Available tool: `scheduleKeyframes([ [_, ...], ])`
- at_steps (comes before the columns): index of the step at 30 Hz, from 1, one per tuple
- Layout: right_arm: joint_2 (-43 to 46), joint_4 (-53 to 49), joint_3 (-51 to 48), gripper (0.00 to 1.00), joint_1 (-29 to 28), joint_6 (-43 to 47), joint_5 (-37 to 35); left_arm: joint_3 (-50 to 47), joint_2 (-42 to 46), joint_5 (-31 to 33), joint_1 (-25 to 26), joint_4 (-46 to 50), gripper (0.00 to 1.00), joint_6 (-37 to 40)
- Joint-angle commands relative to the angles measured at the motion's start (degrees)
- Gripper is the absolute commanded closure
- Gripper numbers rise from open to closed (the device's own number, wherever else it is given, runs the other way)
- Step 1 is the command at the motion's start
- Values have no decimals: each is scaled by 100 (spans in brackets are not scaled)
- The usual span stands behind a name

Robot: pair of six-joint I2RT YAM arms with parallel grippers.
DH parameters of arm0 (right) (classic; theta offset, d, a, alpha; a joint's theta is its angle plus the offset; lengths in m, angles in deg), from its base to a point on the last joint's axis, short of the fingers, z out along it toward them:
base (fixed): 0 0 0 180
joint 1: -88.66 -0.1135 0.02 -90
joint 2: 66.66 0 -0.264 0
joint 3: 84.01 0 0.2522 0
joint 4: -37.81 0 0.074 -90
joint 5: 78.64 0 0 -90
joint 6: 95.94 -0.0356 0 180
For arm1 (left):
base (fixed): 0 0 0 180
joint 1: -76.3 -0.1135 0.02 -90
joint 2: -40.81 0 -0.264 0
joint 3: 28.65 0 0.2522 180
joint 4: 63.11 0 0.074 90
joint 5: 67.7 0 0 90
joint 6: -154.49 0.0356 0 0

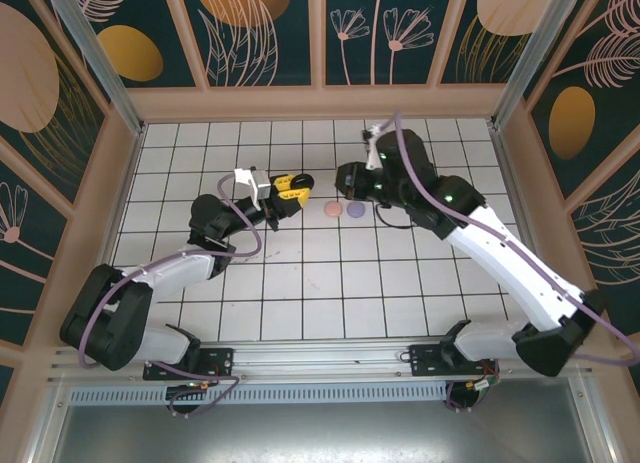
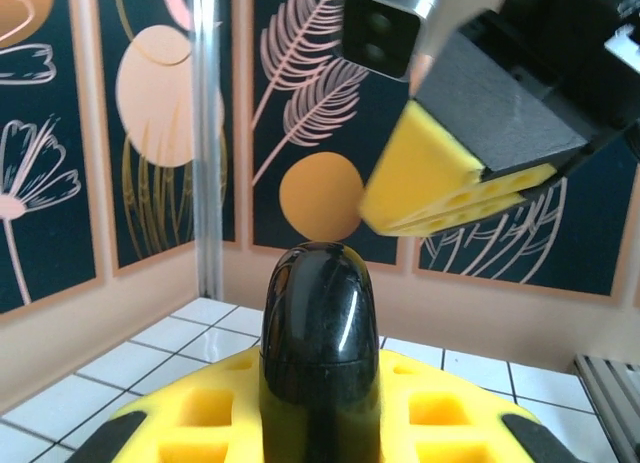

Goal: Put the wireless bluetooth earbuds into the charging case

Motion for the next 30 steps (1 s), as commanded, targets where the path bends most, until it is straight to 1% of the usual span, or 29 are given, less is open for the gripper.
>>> scheduleKeyframes([
  [1, 388, 225, -578, 77, 182, -390, -461, -34, -128, 693, -22, 224, 100, -504],
  [3, 521, 253, -912, 69, 197, -456, -700, -25, -250, 954, -22, 624, 100, -832],
  [5, 638, 298, -1315, 60, 198, -565, -977, 153, -451, 1118, -23, 1403, 100, -1199],
  [7, 737, 368, -1666, 53, 197, -641, -1201, 402, -726, 1190, -22, 2188, 100, -1569],
  [8, 781, 410, -1827, 50, 199, -683, -1296, 544, -913, 1174, -23, 2579, 100, -1729],
  [9, 814, 449, -1959, 48, 209, -714, -1377, 636, -1096, 1077, -22, 2775, 100, -1863],
  [11, 852, 552, -2190, 44, 213, -764, -1473, 738, -1488, 973, -28, 2913, 100, -2230],
  [15, 862, 609, -2366, 43, 214, -795, -1555, 723, -2033, 1081, -22, 2697, 100, -2763],
  [17, 898, 595, -2407, 43, 216, -798, -1603, 818, -2225, 1219, -22, 2806, 100, -2910],
  [20, 973, 590, -2421, 42, 215, -785, -1701, 1091, -2528, 1274, -21, 3097, 100, -2995],
  [22, 1012, 571, -2419, 42, 232, -776, -1767, 1354, -2788, 1349, -22, 3420, 97, -3039],
  [24, 1038, 555, -2416, 42, 232, -752, -1795, 1553, -3001, 1354, -22, 3504, 97, -3074],
  [26, 1059, 543, -2420, 41, 247, -734, -1812, 1742, -3178, 1365, -22, 3594, 94, -3130],
  [30, 1109, 515, -2380, 41, 265, -675, -1822, 2132, -3516, 1435, -22, 4028, 92, -3102],
])
